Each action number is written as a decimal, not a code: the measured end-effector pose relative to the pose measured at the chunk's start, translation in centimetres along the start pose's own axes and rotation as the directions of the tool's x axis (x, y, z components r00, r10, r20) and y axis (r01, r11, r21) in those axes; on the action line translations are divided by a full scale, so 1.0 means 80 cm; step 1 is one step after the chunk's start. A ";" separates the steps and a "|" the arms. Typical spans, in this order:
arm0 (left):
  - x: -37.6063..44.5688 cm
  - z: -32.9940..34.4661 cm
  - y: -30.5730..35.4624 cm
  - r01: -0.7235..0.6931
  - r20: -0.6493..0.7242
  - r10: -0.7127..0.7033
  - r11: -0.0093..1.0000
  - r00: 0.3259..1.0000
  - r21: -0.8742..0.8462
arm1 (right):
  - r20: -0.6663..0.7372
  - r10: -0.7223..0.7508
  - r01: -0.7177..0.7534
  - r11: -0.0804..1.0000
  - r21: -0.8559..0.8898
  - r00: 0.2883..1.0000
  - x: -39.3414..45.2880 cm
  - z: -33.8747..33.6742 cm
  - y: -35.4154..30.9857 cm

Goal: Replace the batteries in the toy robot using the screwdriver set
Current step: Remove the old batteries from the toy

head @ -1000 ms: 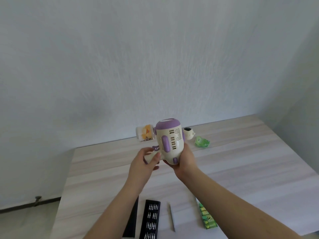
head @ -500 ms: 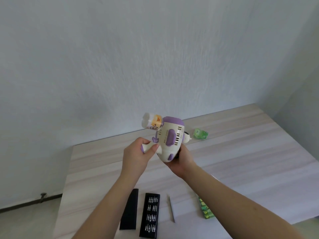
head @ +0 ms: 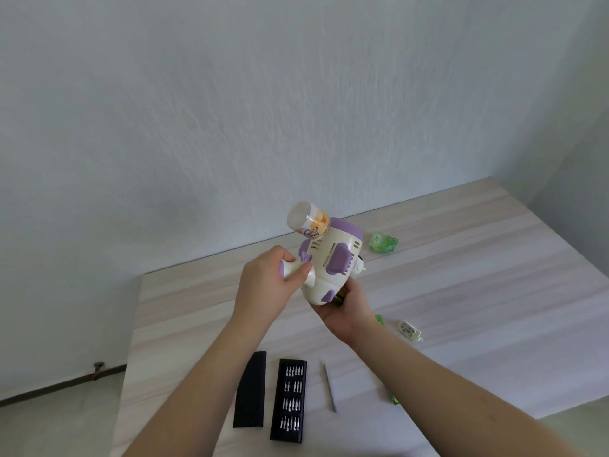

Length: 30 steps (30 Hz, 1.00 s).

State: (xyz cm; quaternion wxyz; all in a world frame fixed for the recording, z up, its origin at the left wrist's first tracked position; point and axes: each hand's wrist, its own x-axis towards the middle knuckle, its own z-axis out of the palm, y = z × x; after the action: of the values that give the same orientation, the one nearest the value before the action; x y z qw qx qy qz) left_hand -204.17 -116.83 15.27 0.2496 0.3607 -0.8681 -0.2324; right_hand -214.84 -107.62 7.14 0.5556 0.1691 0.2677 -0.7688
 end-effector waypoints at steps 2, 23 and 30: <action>0.002 0.001 -0.003 0.029 0.011 -0.029 0.999 1.000 -0.017 | 0.007 -0.003 0.003 1.000 0.006 1.000 0.000 -0.002 -0.002; 0.004 0.026 -0.033 0.459 0.147 -0.440 0.790 0.886 -0.406 | -0.306 -0.026 0.040 0.998 0.040 0.952 0.018 -0.007 0.000; 0.000 0.038 -0.052 0.627 0.350 -0.540 0.504 0.766 -0.594 | -0.309 -0.021 0.006 0.999 -0.049 0.951 0.027 -0.019 -0.016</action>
State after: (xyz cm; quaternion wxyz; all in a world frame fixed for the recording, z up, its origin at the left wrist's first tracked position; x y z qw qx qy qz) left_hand -203.90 -118.77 10.54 0.2184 0.4995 -0.5590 -0.6248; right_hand -216.79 -108.08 4.99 0.5055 0.2725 0.3705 -0.7300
